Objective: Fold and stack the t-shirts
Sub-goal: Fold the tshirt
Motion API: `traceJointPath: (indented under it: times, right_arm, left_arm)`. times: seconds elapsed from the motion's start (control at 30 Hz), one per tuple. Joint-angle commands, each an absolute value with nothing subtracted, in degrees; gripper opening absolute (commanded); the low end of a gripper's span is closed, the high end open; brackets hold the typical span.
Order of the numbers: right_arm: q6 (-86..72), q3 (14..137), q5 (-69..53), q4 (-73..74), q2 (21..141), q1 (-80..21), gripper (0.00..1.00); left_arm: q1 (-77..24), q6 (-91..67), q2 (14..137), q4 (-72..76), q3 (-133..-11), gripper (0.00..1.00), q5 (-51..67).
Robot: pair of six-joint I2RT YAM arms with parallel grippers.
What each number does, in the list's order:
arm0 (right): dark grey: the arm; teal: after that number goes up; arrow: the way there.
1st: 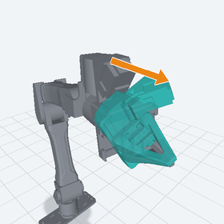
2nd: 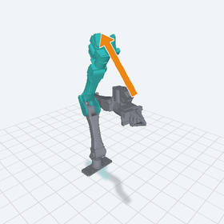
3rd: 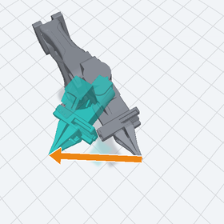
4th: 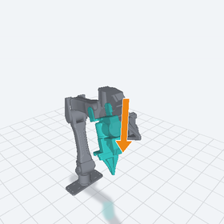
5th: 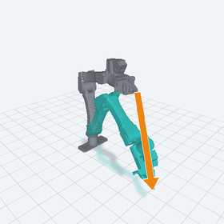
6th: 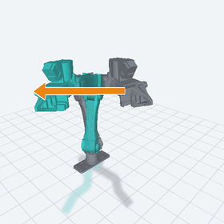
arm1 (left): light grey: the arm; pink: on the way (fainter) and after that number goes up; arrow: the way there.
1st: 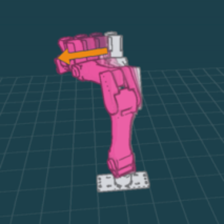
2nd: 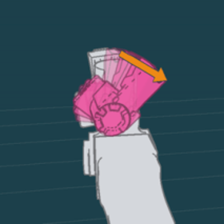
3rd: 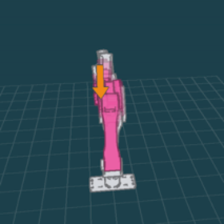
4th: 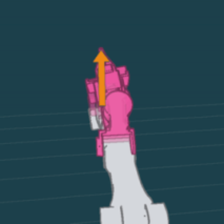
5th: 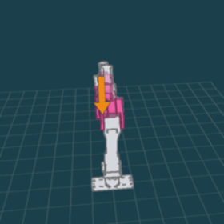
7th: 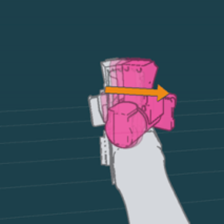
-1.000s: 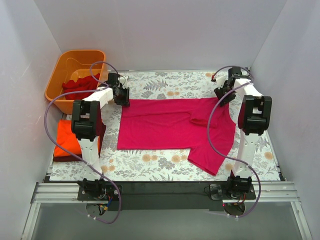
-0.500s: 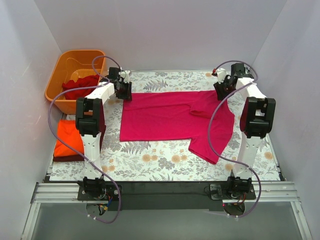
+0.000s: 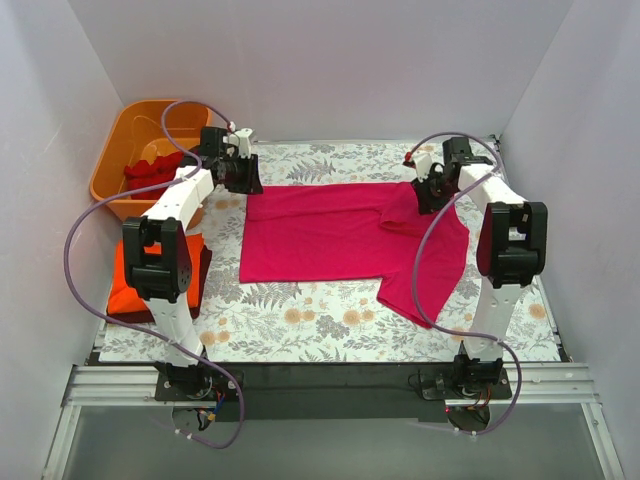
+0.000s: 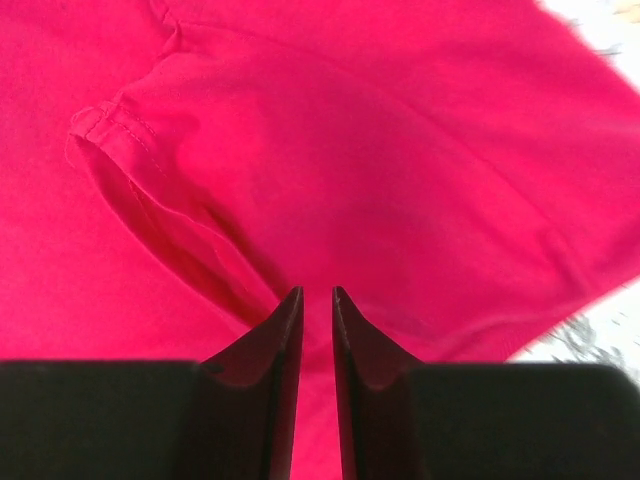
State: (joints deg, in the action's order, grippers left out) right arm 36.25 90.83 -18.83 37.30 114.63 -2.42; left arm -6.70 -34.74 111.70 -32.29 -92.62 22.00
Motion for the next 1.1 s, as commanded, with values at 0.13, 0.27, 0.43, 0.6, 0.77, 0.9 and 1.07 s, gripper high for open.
traceJointPath:
  times: [0.13,0.27,0.43,0.6,0.77,0.9,1.07]
  right_arm:
    - [37.79,89.65,-17.05,38.23,117.86,-3.69,0.21]
    - [38.93,88.51,-16.43,38.23,118.12,-3.78,0.21]
    - [39.46,87.45,-17.66,39.28,117.08,-4.13,0.21]
    - [40.08,86.05,-18.72,40.78,114.61,-4.74,0.2]
    - [40.08,83.06,-22.14,42.98,111.27,-5.53,0.21]
    - [39.73,80.69,-24.08,43.94,109.16,-6.68,0.22]
    - [40.08,79.28,-25.4,46.23,108.02,-6.94,0.24]
  left_arm:
    - [-6.5,-33.93,105.64,-31.99,-86.48,0.29,22.06]
    - [-6.5,-33.75,104.85,-31.55,-84.99,0.29,21.8]
    - [-6.5,-33.49,104.85,-31.55,-84.73,0.29,21.53]
    - [-6.5,-33.14,104.68,-31.64,-84.11,0.29,21.45]
    - [-6.5,-32.87,104.06,-31.55,-82.97,0.29,21.36]
    - [-6.5,-32.87,103.36,-31.29,-82.0,0.29,21.62]
    - [-6.5,-31.04,102.13,-32.25,-79.98,0.29,23.2]
